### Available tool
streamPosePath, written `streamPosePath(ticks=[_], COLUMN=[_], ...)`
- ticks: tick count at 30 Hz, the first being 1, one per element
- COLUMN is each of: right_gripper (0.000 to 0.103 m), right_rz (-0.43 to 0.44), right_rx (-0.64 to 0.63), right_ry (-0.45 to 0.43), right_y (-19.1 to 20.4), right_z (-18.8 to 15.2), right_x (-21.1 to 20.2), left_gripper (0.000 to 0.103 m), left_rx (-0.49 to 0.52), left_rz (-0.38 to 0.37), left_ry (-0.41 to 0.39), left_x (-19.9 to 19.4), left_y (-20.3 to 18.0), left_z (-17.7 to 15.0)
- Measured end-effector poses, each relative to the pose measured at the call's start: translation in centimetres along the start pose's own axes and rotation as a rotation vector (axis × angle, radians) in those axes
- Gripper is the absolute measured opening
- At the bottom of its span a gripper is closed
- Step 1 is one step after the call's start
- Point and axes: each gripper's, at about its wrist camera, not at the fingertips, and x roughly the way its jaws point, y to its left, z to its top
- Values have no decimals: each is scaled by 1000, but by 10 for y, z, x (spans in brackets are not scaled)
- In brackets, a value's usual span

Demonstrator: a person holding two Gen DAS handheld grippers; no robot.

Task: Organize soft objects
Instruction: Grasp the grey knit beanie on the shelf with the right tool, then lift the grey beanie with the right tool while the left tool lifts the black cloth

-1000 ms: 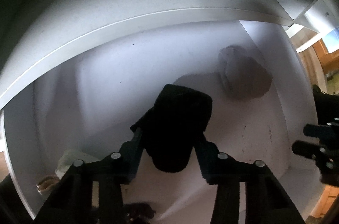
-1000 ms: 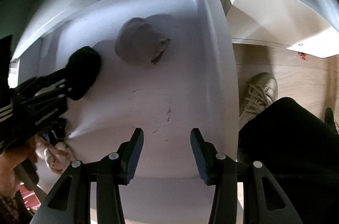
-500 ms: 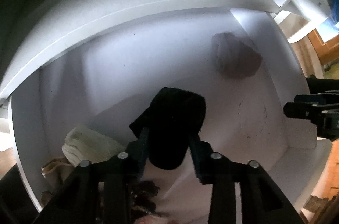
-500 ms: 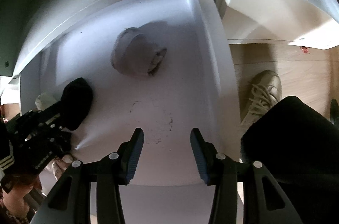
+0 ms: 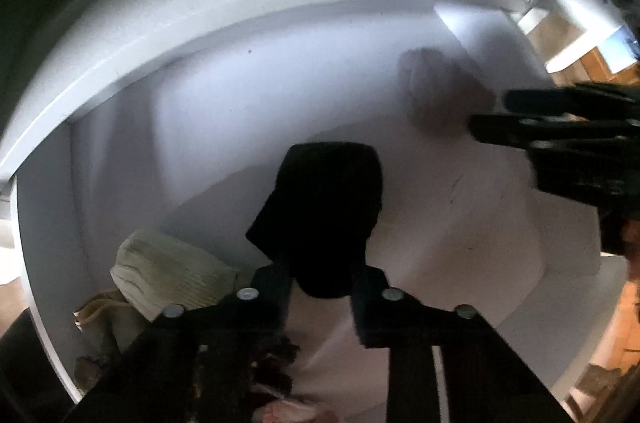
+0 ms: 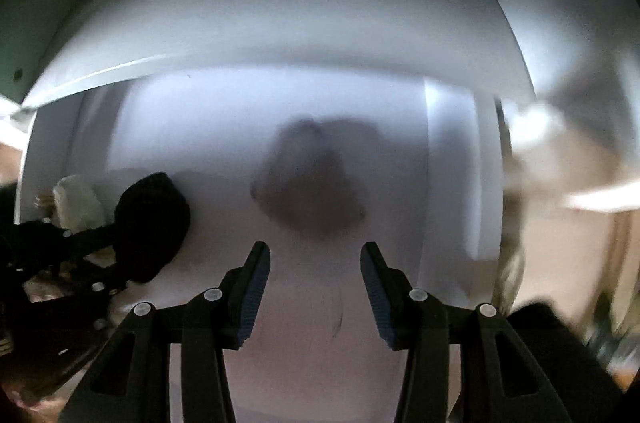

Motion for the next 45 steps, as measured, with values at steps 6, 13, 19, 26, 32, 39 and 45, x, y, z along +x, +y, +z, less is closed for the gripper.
streamPosePath(ticks=[6,13,19,26,32,39,45], right_gripper=[55,62,55,58,52,50,50], right_rz=[-105,-63,-137,-111,-115,49,218], right_rx=[-162,-133,-184,-150,-109,144,387], right_ry=[0,9,68,77,106,207,262], right_y=[19,15,20,15,9,-12,-35], right_z=[16,25,24,23,22,7,-29], right_x=[22,31,37,37,38,19,-11], left_gripper=[27,73,73,73,73,68,55], left_rx=[-14,-14,3,1,-12,-4,18], left_rz=[-9,0,27,18,11,38,49], left_ry=[13,-53,-22,-19,-23,-25,-27], left_x=[4,-15,3,8,4,16,16], left_y=[2,1,-7,-4,5,-6,-10], left_z=[-1,-7,1,2,-4,6,6])
